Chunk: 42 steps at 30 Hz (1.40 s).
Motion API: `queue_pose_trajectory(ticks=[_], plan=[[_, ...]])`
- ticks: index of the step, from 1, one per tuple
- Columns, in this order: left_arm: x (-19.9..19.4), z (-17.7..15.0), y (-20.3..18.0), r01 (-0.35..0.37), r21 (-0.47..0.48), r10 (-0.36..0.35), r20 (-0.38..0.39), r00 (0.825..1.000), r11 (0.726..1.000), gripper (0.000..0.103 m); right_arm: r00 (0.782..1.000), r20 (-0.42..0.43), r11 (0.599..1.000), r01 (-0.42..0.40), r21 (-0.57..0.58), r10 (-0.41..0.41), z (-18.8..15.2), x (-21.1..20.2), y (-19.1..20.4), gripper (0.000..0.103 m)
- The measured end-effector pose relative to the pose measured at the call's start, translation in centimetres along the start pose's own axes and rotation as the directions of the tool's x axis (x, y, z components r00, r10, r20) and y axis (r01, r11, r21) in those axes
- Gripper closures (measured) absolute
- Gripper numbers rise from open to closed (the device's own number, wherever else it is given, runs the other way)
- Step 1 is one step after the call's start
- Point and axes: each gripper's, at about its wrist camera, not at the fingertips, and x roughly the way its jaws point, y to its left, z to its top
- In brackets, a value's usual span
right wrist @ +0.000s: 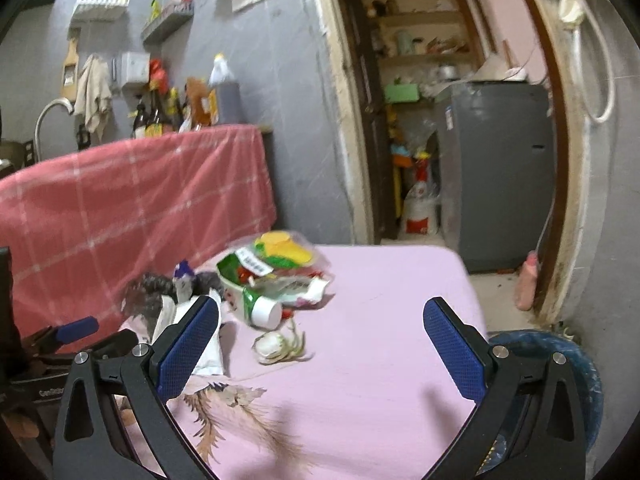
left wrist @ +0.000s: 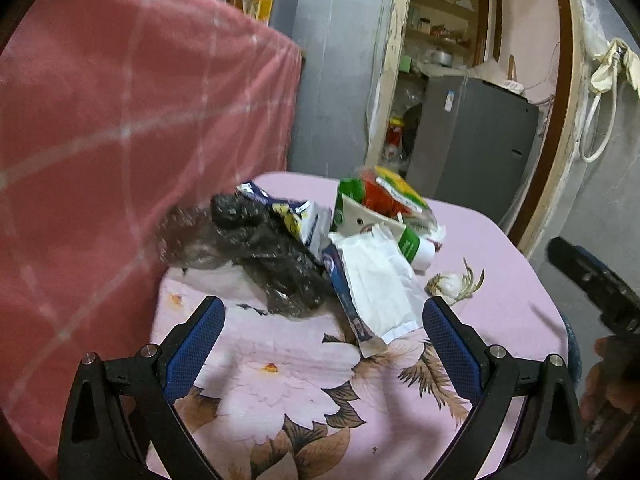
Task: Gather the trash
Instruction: 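Reach the left tool to the white tissue while the right tool reaches the garlic bulb, then close the left tool on the tissue while the right tool grasps the garlic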
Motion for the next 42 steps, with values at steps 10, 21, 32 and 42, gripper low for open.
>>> queue_pose_trajectory(ticks=[10,21,32,42], plan=[[2.1,0.5,0.6,0.095,-0.049,-0.099,-0.104,0.99,0.994,0.055,0.978,-0.209,0.997,-0.024,-0.071,0.008,-1.4,5.7,1.3,0.015],[2.7,0.6,1.1,0.134,-0.095,-0.148,-0.159,0.976,0.986,0.089,0.939,-0.338,0.99,-0.106,-0.093,0.068,-2.0,9.3,1.9,0.04],[1.9,0.5,0.7,0.115,-0.083,-0.126,-0.15,0.981,0.99,0.101,0.917,-0.37,0.976,-0.197,-0.094,0.149,-2.6,10.2,2.6,0.07],[0.5,0.6,-1.5,0.141,-0.041,-0.144,-0.082,0.986,0.989,0.103,0.95,-0.275,0.985,-0.164,-0.046,0.146,-2.5,7.6,1.1,0.071]])
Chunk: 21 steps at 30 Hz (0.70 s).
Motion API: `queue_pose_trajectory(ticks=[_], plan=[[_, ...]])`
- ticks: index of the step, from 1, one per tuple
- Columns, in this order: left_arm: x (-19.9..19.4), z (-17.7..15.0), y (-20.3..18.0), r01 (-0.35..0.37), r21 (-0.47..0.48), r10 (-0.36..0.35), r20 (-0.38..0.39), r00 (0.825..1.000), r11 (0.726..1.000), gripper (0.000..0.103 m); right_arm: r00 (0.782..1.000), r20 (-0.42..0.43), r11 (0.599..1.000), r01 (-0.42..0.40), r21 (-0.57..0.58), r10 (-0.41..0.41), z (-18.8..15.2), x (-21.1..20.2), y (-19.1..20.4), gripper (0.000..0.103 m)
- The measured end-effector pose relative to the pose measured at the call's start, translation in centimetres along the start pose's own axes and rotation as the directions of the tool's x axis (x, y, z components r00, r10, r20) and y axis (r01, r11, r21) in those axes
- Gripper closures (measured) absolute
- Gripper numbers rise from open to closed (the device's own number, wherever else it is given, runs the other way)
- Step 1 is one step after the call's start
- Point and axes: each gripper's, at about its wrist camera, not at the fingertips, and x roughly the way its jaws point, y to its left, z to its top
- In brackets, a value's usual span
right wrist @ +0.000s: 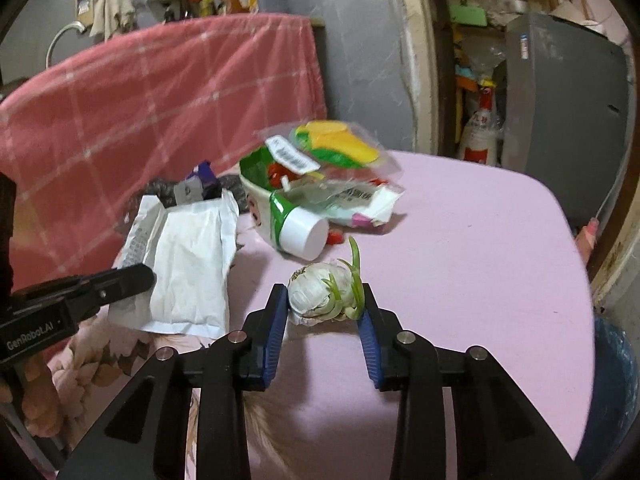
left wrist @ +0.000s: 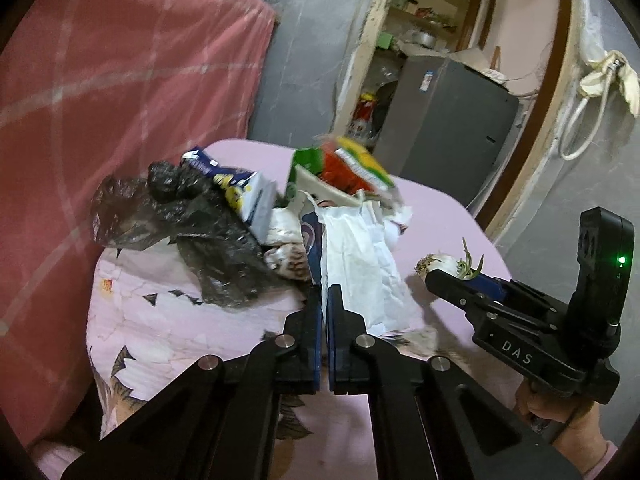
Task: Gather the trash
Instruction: 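Close the left tool on the tissue while the right tool grasps the garlic, then move both items over the blue bin and open both tools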
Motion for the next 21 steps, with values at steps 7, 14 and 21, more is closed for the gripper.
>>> queue_pose_trajectory(ticks=[7,14,21], plan=[[-0.3,-0.4,-3.6,0.039,0.057,-0.042,0.05,0.998,0.998,0.103,0.992,0.103,0.997,0.065,0.029,-0.068,-0.6,-3.9,-1.6,0.071],[0.9,-0.4,-8.2,0.11,0.087,-0.115,0.057,0.992,0.99,0.103,0.964,0.191,0.982,0.176,0.072,-0.187,-1.6,-8.6,-4.4,0.071],[3.2,-0.7,-14.6,0.193,0.121,-0.198,0.026,0.98,0.974,0.103,0.909,0.245,0.938,0.306,0.16,-0.338,-3.9,-13.8,-9.2,0.071]])
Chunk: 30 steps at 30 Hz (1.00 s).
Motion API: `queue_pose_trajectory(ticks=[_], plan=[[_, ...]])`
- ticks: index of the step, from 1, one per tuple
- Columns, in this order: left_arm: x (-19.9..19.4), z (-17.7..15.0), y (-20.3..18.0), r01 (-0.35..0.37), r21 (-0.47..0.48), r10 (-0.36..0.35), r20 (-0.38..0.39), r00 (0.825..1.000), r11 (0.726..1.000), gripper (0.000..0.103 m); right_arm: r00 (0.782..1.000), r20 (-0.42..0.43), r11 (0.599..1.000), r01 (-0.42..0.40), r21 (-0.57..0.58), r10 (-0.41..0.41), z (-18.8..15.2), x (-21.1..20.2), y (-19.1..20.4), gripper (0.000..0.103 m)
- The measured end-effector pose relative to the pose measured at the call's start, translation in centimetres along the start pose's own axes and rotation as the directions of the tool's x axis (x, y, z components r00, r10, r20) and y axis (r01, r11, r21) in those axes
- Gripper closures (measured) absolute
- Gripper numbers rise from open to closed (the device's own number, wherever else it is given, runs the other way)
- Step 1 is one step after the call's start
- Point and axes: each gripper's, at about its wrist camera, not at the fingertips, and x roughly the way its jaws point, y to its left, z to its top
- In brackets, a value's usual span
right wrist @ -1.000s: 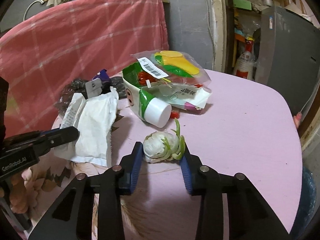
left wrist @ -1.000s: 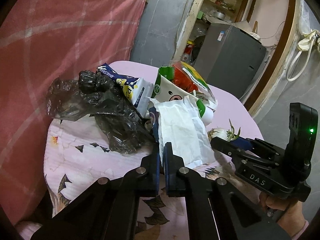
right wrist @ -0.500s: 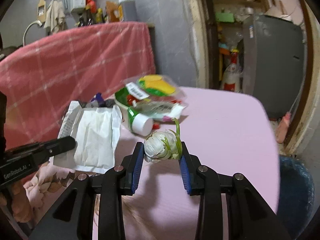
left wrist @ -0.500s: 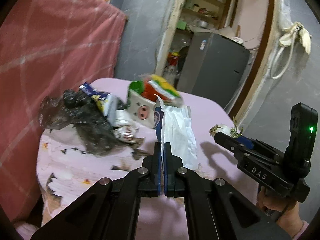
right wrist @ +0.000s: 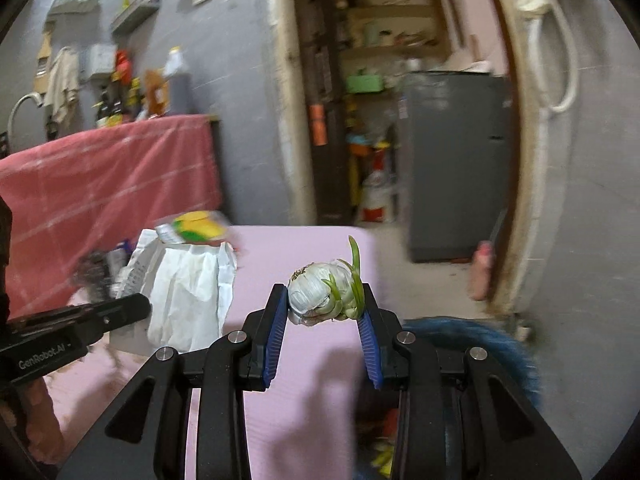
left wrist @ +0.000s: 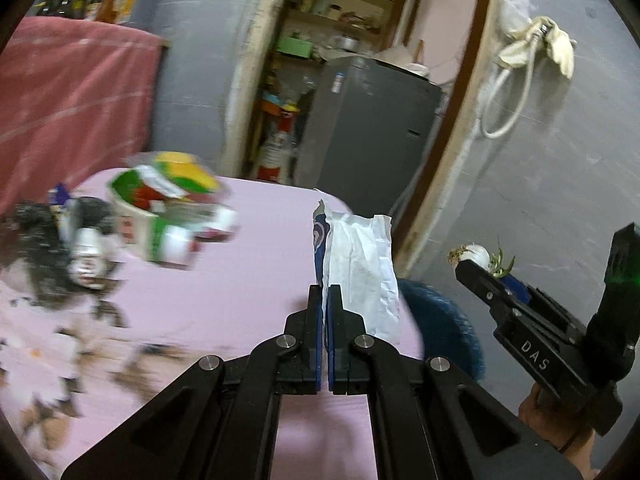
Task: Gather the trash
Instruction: 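Move both items over the blue bin and open both tools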
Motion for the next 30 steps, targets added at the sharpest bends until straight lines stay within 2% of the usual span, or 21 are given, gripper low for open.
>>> queue_pose_trajectory(ticks=[8,15,22,30], plan=[[5.1,-0.9,-6.8,0.091,0.027,-0.089,-0.061,0.994,0.995,0.103,0.991,-0.026,0.987,0.13,0.098,-0.128,-2.9,-2.0,-7.6,0.071],[10.0,-2.2,-11.1,0.092,0.105,-0.077,-0.136,0.988,0.99,0.103,0.982,-0.064,0.971,0.187,0.149,-0.179,-5.2,-3.0,-11.5,0.071],[13.4,-3.6,-11.7,0.074,0.138,-0.046,-0.2,0.979,0.988,0.103,0.975,-0.137,0.965,0.196,0.173,-0.173,-7.3,-2.1,-13.2,0.071],[13.8,-5.3,-11.6,0.061,0.129,-0.029,-0.235,0.971,0.99,0.103,0.971,-0.18,0.963,0.192,0.188,-0.159,-8.4,-1.3,-13.9,0.07]])
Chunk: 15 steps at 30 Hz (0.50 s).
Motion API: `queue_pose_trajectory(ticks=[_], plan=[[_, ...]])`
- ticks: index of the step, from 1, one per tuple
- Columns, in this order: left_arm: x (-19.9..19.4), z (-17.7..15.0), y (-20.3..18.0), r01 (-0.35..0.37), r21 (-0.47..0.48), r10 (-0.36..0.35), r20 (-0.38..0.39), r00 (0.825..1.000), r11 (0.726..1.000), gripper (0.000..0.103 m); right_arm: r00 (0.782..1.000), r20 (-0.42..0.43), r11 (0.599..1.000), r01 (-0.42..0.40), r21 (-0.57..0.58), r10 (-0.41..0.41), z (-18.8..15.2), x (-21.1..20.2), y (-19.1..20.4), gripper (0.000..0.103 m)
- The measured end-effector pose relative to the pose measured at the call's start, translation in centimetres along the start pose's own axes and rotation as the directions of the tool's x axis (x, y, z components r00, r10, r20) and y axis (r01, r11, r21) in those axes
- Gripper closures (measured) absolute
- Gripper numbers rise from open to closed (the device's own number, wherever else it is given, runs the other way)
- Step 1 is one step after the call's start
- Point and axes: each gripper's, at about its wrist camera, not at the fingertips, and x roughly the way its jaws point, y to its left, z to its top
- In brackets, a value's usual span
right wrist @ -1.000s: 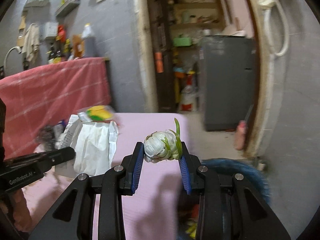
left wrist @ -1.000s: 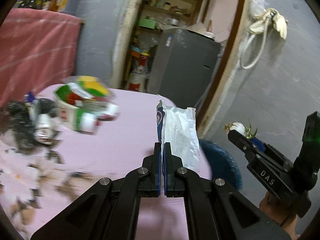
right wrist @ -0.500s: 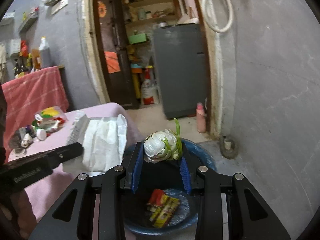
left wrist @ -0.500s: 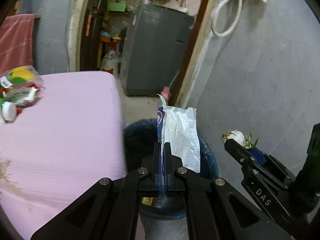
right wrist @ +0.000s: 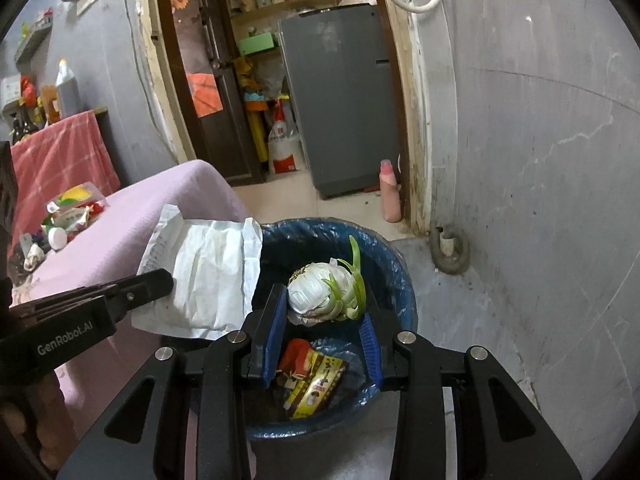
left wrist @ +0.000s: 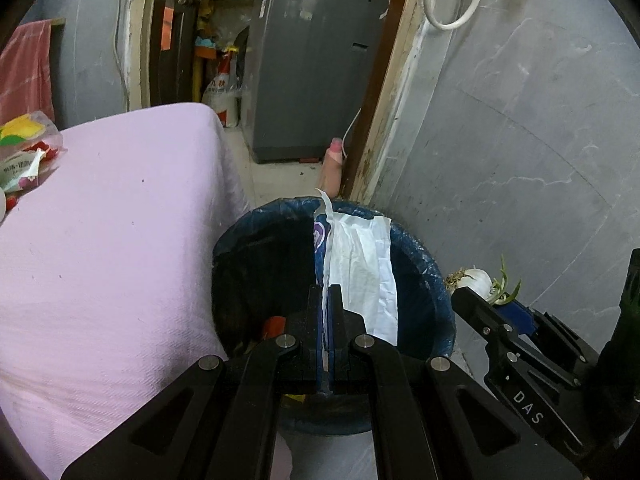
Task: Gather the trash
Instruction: 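Move both items over the blue bin and open both tools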
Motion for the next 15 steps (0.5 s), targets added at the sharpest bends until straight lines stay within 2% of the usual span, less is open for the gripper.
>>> queue_pose_trajectory(ticks=[8,15], plan=[[-0.2,-0.2,0.9,0.015,-0.042,-0.016,-0.027,0.999,0.999,0.099,1.0,-0.003,1.0,-0.001,0.015,0.001,0.1,0.2,-0.2,0.068],[-2.1,0.0,1.1,0.03,-0.064,-0.028,0.031,0.999,0.998,0.088,0.999,0.044,1.0,0.018,0.025,-0.019,0.8,-1.1,-0.2,0.062]])
